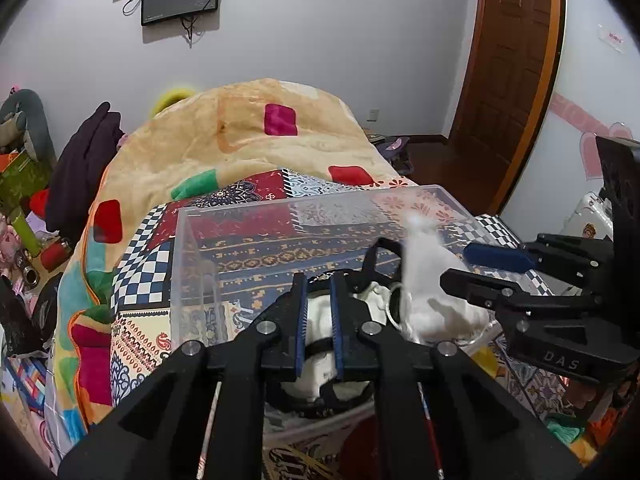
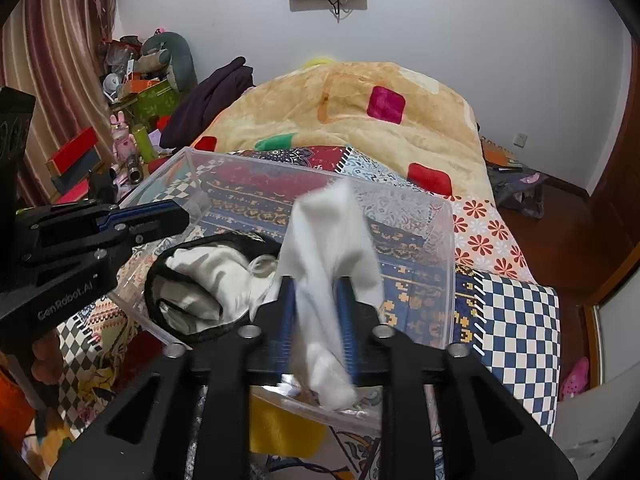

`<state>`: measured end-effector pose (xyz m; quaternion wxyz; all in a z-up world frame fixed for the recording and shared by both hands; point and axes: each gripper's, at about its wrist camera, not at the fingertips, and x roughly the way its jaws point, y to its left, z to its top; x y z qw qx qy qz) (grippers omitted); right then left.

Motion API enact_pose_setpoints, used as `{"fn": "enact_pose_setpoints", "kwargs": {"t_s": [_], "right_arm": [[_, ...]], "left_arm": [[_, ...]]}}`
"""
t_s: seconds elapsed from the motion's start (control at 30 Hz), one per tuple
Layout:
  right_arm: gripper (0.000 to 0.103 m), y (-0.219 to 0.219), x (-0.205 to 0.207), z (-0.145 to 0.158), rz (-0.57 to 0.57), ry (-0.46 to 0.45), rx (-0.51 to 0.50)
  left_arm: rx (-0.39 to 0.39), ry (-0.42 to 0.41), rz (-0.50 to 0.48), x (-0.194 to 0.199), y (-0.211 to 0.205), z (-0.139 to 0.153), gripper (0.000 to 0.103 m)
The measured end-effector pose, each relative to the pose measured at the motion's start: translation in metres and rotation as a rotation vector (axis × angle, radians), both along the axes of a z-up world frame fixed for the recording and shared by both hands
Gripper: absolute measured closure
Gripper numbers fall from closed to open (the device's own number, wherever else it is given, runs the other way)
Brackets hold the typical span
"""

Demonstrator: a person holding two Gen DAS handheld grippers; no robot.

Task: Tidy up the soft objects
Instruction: 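Carry the mask and bag into the clear box while both tools open to release, then grasp the red pouch with the left tool while the right tool grasps the yellow sponge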

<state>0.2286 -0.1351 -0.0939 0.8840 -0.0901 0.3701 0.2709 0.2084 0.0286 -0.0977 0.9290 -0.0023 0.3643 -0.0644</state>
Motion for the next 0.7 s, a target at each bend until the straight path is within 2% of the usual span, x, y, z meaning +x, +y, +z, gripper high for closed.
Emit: {"fn": "enact_pose_setpoints", "kwargs": {"t_s": [0.03, 0.13, 0.5, 0.6, 0.7], "right_arm": [[0.064, -0.001, -0.002, 0.002, -0.002, -0.009, 0.006], [0.054, -0.007, -0.007, 0.01, -0.008, -0.033, 0.028], [0.044, -0.023, -0.032, 0.033, -0.005, -0.078, 0.086], [0.042, -0.027, -0.043, 0.033, 0.0, -0.079, 0.091], [0.04, -0.03, -0.053, 0.03, 0.006, -0.076, 0.088]], "left_arm": [[-0.001, -0.004, 0.0, -0.002, 0.0, 0.002, 0.091], [-0.008, -0.016, 0.002, -0.009, 0.0, 0.009, 0.087], [-0.005, -0.078, 0.009, -0.048, -0.003, 0.035, 0.051], [-0.009, -0.081, 0.011, -0.059, -0.004, 0.036, 0.044], [0.0, -0.077, 0.01, -0.069, -0.006, 0.033, 0.042]]}}
